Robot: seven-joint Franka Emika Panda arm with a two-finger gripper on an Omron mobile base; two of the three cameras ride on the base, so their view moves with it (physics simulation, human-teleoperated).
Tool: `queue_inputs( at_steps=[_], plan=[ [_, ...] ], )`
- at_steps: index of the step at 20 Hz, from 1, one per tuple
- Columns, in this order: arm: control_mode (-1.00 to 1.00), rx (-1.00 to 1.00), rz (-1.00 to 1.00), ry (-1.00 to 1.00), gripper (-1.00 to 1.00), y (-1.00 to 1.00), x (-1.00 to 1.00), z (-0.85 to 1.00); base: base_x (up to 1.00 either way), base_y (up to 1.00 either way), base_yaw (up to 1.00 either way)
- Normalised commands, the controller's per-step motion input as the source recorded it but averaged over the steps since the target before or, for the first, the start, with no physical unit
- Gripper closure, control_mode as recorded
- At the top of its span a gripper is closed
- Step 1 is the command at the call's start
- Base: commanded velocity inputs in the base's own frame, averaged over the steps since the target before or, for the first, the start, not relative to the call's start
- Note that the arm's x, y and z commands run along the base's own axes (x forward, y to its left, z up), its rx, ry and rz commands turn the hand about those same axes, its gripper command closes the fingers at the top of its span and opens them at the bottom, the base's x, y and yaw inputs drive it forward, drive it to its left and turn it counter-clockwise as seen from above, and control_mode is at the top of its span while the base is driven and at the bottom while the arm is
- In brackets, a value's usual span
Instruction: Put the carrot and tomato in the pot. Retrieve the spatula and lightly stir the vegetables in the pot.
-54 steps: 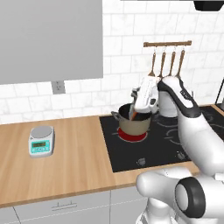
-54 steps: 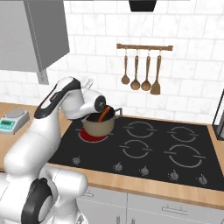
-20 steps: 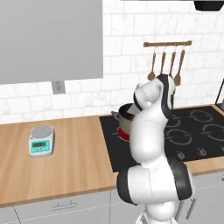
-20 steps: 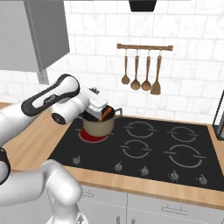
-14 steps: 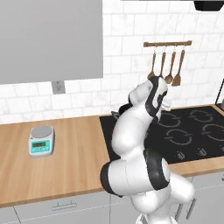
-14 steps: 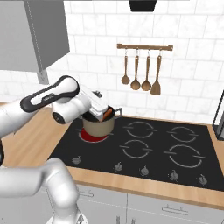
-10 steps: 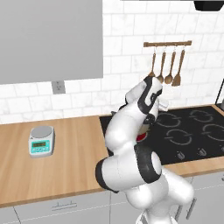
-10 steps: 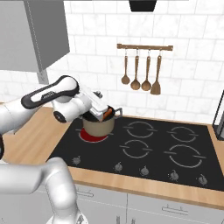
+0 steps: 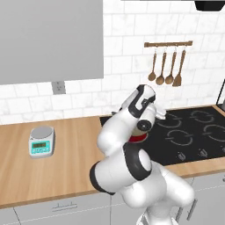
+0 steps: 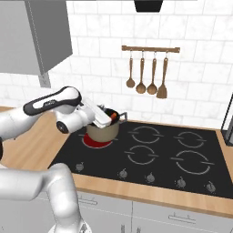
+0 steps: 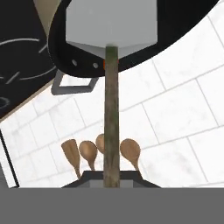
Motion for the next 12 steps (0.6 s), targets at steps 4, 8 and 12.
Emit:
queue_inputs(
  at_steps=[4, 8, 12],
  plan=[
    [-1.00, 0.00, 0.02, 0.11, 1.00, 0.08, 0.00, -0.24, 0.00, 0.00, 0.00],
    [-1.00, 0.03, 0.08, 0.05, 1.00, 0.26, 0.00, 0.06, 0.00, 0.00, 0.00],
    [-1.00, 0.08, 0.05, 0.09, 1.00, 0.14, 0.00, 0.15, 0.00, 0.00, 0.00]
  ],
)
